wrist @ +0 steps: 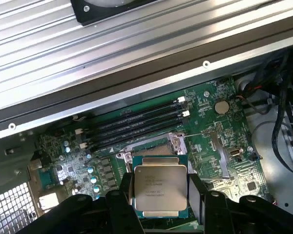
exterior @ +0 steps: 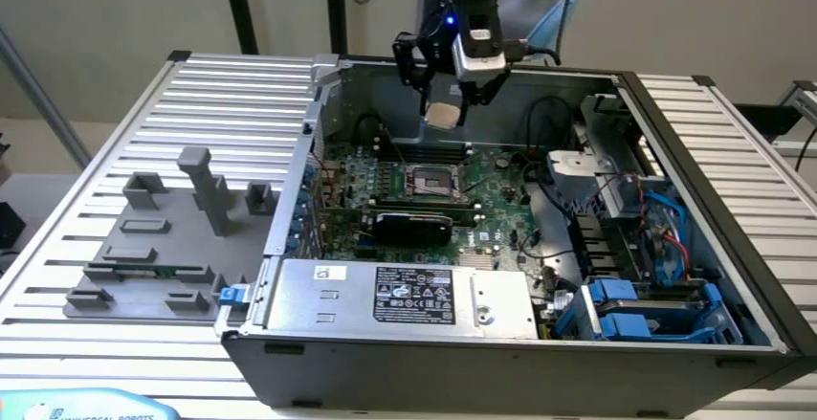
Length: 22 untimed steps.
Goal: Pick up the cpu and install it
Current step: 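Place the cpu into insertion slot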
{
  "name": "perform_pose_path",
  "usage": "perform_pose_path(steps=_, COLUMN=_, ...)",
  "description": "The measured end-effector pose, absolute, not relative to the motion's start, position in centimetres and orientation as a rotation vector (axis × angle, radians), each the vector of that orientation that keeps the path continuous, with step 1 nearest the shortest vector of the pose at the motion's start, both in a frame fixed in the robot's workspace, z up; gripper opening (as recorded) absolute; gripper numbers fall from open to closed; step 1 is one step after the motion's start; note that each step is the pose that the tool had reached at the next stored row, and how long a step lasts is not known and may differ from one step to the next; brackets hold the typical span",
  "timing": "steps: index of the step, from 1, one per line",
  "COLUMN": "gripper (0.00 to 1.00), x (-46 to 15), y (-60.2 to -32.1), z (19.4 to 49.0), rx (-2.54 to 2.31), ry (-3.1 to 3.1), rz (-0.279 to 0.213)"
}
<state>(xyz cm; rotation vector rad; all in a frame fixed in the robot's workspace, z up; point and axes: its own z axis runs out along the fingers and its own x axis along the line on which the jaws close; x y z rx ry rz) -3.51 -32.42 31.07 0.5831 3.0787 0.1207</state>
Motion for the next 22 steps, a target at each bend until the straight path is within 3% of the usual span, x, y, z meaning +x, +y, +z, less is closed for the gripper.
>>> perform_pose_path(steps=22, gripper=0.55, x=-3.51, y=-32.42, z=30.45, rx=1.178, ry=2.887, rz=0.116)
